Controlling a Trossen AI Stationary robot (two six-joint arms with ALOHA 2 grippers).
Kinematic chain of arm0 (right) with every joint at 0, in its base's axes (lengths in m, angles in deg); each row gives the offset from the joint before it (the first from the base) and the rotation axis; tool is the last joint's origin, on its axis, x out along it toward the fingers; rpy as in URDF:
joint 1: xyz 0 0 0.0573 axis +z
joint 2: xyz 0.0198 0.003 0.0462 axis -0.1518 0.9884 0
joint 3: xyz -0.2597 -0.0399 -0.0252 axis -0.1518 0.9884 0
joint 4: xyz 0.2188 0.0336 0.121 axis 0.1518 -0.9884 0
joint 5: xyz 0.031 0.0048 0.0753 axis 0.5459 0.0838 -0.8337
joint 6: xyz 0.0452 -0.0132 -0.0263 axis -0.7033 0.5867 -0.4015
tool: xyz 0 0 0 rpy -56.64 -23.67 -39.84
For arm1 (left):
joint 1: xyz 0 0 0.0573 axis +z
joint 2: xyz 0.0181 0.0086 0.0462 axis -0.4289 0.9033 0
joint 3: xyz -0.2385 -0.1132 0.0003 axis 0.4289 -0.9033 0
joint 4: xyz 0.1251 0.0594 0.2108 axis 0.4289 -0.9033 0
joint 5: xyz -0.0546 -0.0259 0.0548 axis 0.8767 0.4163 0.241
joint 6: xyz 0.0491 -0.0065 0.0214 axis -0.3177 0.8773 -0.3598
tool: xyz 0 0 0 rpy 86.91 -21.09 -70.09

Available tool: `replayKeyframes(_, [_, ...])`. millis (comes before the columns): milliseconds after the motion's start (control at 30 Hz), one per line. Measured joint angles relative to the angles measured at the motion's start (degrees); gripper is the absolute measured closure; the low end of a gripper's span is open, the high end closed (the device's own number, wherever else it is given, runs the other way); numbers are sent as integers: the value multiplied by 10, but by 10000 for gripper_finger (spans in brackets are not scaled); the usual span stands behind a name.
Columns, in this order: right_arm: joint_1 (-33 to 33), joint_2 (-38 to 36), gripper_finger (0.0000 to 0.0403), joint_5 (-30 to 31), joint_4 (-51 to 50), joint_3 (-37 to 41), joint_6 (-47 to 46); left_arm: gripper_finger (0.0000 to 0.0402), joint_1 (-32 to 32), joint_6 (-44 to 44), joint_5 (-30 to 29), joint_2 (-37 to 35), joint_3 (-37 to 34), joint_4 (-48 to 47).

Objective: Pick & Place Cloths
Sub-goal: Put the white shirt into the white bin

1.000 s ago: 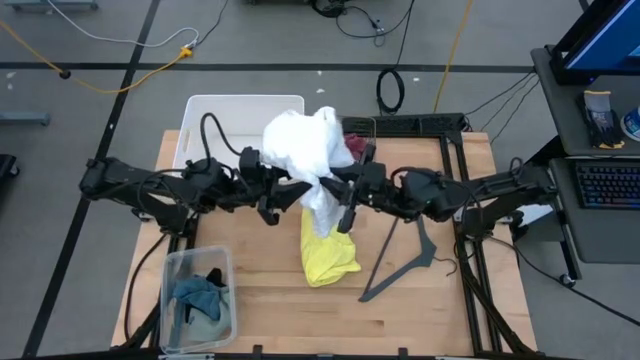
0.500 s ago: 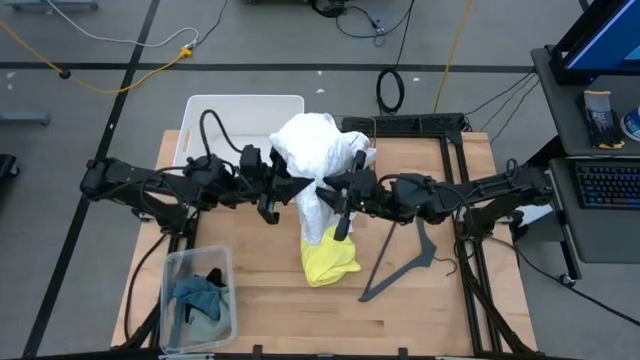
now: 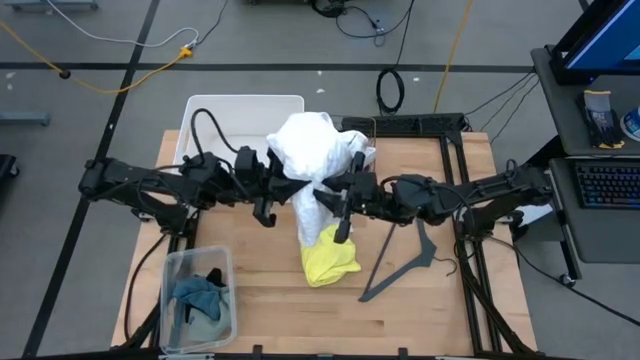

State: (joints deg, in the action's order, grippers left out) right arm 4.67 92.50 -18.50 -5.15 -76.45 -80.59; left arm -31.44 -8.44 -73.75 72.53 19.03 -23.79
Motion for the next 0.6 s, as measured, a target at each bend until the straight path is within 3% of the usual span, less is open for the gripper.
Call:
replayKeyframes(367, [24, 1, 272, 3, -13, 3, 63, 336, 0, -76, -11, -71, 1, 19])
replayKeyframes(600, [28, -1, 228, 6, -30, 3, 63, 336, 0, -146, -55, -120, 1, 21])
